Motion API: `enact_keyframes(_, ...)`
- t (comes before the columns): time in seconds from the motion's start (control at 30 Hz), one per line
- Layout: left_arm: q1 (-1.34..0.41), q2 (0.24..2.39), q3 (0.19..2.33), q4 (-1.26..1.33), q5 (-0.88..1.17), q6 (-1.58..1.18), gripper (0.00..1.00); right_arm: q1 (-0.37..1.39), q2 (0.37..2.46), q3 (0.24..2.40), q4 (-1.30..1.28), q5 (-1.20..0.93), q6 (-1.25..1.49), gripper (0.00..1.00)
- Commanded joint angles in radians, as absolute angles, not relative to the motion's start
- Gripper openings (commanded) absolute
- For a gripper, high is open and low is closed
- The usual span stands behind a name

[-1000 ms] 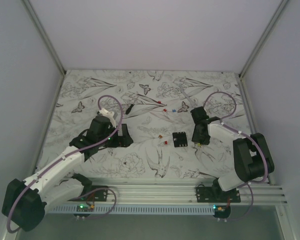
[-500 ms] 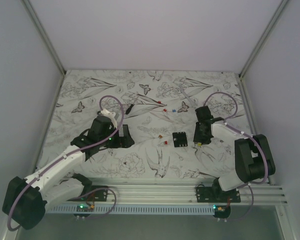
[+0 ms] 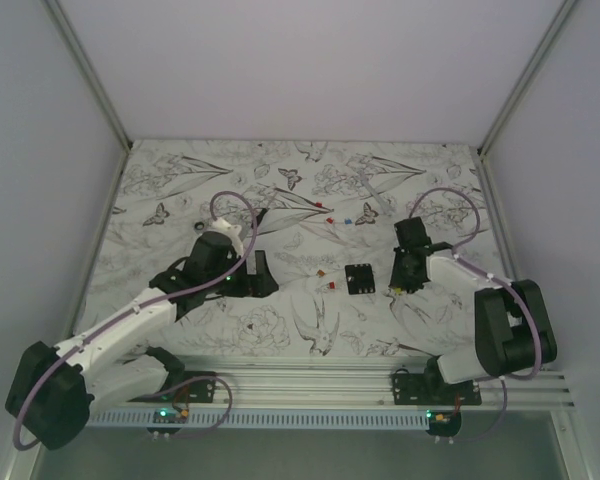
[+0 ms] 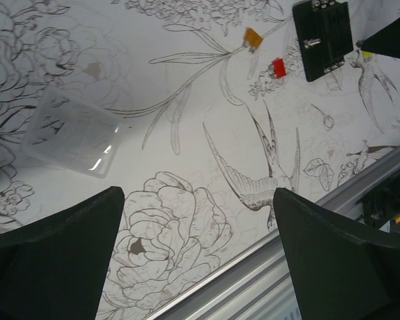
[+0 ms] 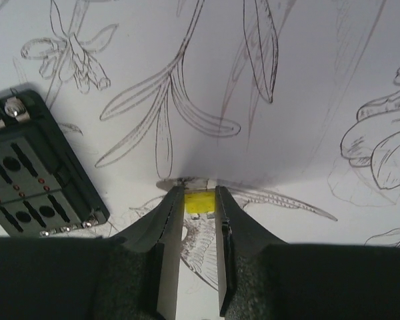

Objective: Snap on the fuse box
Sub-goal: Pick up the fuse from the center of the board.

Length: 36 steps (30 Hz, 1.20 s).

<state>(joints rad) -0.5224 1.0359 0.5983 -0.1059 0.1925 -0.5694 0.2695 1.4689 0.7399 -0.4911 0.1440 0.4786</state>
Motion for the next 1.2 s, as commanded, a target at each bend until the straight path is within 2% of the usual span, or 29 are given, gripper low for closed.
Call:
enact_keyframes(0.0, -0.563, 1.059, 0.628, -0.034, 0.200, -0.592, 0.98, 0.261, 1.412, 0.685, -0.513, 0.072, 0.517, 0.24)
enact_keyframes(0.27, -0.690, 1.135, 0.681, 0.063, 0.101, -0.601, 0.94, 0.265, 1.220, 0.663, -0.415, -0.067, 0.649, 0.24)
enact_keyframes(0.47, -0.800, 1.233, 0.727, 0.188, 0.002, -0.608, 0.86, 0.294, 1.154, 0.657, -0.325, -0.124, 0.761, 0.23)
enact_keyframes(0.83, -0.922, 1.416, 0.785, 0.466, -0.152, -0.662, 0.58, 0.401, 1.079, 0.662, -0.152, -0.140, 0.993, 0.24)
enact_keyframes(1.03, -0.974, 1.501, 0.863, 0.522, -0.156, -0.585, 0.53, 0.440, 1.079, 0.664, -0.123, -0.142, 1.039, 0.25)
enact_keyframes(1.17, -0.979, 1.547, 0.892, 0.527, -0.181, -0.598, 0.44, 0.456, 1.076, 0.661, -0.104, -0.147, 1.057, 0.25)
